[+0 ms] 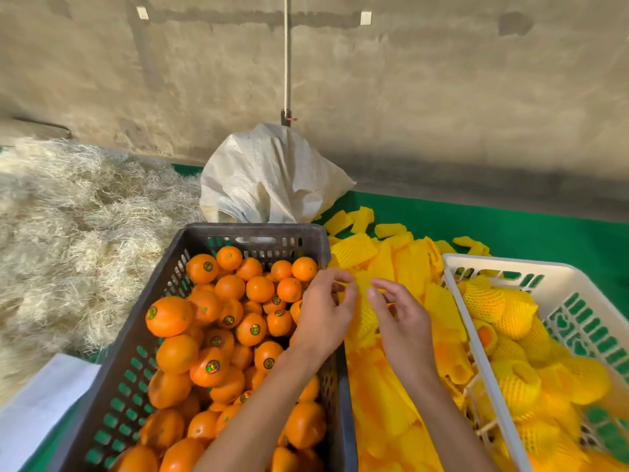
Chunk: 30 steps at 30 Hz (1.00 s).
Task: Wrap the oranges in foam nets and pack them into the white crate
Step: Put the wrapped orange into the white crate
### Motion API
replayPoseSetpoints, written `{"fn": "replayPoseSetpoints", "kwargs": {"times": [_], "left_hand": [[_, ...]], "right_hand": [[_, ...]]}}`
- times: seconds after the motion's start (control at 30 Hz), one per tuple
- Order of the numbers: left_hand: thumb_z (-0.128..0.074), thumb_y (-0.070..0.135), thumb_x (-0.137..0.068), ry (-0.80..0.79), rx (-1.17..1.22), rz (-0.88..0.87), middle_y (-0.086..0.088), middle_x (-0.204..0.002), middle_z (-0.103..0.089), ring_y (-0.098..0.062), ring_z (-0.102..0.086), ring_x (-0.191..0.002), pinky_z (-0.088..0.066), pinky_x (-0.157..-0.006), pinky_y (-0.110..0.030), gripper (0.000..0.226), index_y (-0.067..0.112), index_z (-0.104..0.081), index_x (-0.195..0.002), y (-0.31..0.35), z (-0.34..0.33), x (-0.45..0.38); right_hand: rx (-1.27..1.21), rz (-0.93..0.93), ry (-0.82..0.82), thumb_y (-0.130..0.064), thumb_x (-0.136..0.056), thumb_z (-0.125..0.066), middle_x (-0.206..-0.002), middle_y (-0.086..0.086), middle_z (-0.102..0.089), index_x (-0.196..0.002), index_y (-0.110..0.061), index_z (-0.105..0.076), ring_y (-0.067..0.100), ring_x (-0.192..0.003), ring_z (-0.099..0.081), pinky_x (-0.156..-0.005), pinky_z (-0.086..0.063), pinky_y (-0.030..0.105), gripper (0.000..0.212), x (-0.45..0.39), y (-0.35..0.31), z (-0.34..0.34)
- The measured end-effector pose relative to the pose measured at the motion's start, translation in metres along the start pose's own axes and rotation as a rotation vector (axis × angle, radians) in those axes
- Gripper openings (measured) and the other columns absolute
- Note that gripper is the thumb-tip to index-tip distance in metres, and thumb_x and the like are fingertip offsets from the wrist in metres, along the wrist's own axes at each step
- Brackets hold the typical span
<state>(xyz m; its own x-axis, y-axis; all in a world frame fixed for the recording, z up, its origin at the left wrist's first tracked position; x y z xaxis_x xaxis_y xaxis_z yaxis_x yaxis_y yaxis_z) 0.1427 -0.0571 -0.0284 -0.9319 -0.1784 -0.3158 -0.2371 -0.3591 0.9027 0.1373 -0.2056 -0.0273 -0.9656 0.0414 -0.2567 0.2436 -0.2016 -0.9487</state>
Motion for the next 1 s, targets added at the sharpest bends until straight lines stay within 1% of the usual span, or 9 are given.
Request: {"fn": "replayPoseSetpoints", "kwargs": {"times": [0.1, 0.2, 0.33, 0.43, 0.6, 0.73, 0.83, 0.9, 1.0], "left_hand": [[-0.065, 0.023, -0.099, 0.086, -0.411, -0.061, 0.003, -0.112, -0.064, -0.019, -0.056, -0.105, -0.048, -0.091, -0.037, 0.013, 0.02, -0.067, -0.112, -0.015, 0.053, 0.026], [-0.065, 0.012, -0.094, 0.233, -0.731, -0.08, -0.001, -0.114, -0.065, -0.026, -0.054, -0.105, -0.046, -0.091, -0.043, 0.018, 0.018, -0.068, -0.11, -0.028, 0.109, 0.044], [-0.063, 0.012, -0.094, 0.267, -0.998, 0.126, -0.009, -0.137, -0.058, -0.034, -0.044, -0.135, -0.026, -0.12, -0.054, 0.032, 0.016, -0.066, -0.125, -0.048, 0.154, 0.04], [-0.056, 0.01, -0.093, 0.212, -1.111, 0.308, -0.014, -0.155, -0.041, -0.037, -0.025, -0.15, -0.011, -0.125, -0.062, 0.048, 0.017, -0.052, -0.141, -0.063, 0.171, 0.04], [-0.055, 0.015, -0.094, 0.16, -1.199, 0.395, -0.018, -0.163, -0.029, -0.04, -0.022, -0.152, -0.019, -0.124, -0.052, 0.056, 0.019, -0.045, -0.149, -0.072, 0.184, 0.042], [-0.057, 0.013, -0.099, 0.252, -1.049, 0.355, -0.022, -0.154, -0.04, -0.042, -0.033, -0.142, -0.029, -0.119, -0.051, 0.049, 0.013, -0.052, -0.147, -0.06, 0.186, 0.045], [-0.061, 0.032, -0.104, 0.376, -0.611, 0.321, -0.021, -0.154, -0.045, -0.039, -0.041, -0.142, -0.037, -0.116, -0.052, 0.056, 0.01, -0.045, -0.153, -0.031, 0.179, 0.054], [-0.063, 0.047, -0.101, 0.384, -0.273, 0.392, -0.016, -0.145, -0.059, -0.031, -0.055, -0.135, -0.047, -0.111, -0.05, 0.06, 0.009, -0.054, -0.146, -0.007, 0.166, 0.061], [-0.062, 0.049, -0.1, 0.326, 0.234, 0.521, -0.009, -0.101, -0.079, -0.006, -0.075, -0.088, -0.061, -0.072, -0.024, 0.038, 0.015, -0.072, -0.112, 0.028, 0.136, 0.078]], "right_hand": [[-0.013, 0.026, -0.098, -0.045, -0.1, -0.059, -0.117, -0.021, -0.069, -0.119, -0.042, -0.068, -0.003, -0.097, -0.063, -0.076, -0.05, 0.015, 0.022, 0.017, -0.014, -0.023], [0.046, 0.041, -0.22, -0.038, -0.104, -0.052, -0.121, -0.026, -0.062, -0.119, -0.042, -0.068, -0.004, -0.116, -0.056, -0.092, -0.044, 0.011, 0.022, 0.034, -0.017, -0.039], [0.019, -0.082, -0.381, -0.047, -0.097, -0.061, -0.133, -0.017, -0.055, -0.124, -0.044, -0.059, 0.004, -0.113, -0.057, -0.1, -0.051, 0.034, 0.027, 0.049, -0.019, -0.059], [-0.027, -0.163, -0.458, -0.043, -0.086, -0.078, -0.145, -0.011, -0.048, -0.136, -0.039, -0.053, 0.013, -0.119, -0.055, -0.105, -0.049, 0.041, 0.056, 0.058, -0.023, -0.068], [-0.081, -0.165, -0.476, -0.032, -0.082, -0.084, -0.145, -0.003, -0.051, -0.144, -0.03, -0.049, 0.016, -0.13, -0.054, -0.107, -0.048, 0.043, 0.071, 0.068, -0.03, -0.08], [-0.087, -0.168, -0.49, -0.036, -0.085, -0.08, -0.139, -0.003, -0.057, -0.145, -0.036, -0.049, 0.012, -0.116, -0.063, -0.1, -0.054, 0.038, 0.068, 0.074, -0.029, -0.081], [-0.122, -0.177, -0.501, -0.038, -0.088, -0.077, -0.132, -0.004, -0.062, -0.144, -0.038, -0.048, 0.013, -0.108, -0.069, -0.097, -0.056, 0.039, 0.063, 0.075, -0.028, -0.078], [-0.158, -0.189, -0.462, -0.04, -0.092, -0.072, -0.113, -0.009, -0.069, -0.138, -0.038, -0.054, 0.015, -0.095, -0.073, -0.09, -0.06, 0.043, 0.049, 0.073, -0.03, -0.073], [-0.151, -0.167, -0.423, -0.045, -0.098, -0.062, -0.109, -0.012, -0.07, -0.127, -0.041, -0.059, 0.013, -0.092, -0.074, -0.081, -0.063, 0.041, 0.03, 0.072, -0.036, -0.062]]}}
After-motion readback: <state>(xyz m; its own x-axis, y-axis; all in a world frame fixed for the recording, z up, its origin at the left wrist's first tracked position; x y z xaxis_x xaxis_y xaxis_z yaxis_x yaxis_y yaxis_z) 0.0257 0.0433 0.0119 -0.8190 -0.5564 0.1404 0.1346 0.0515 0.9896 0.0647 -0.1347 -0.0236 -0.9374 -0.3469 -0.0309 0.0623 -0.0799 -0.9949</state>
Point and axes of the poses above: each hand's wrist, its own x-axis away from the middle knuckle, its own z-axis out of the back of the hand, y = z × x, the point moved 2 cm from there along -x, towards the middle knuckle
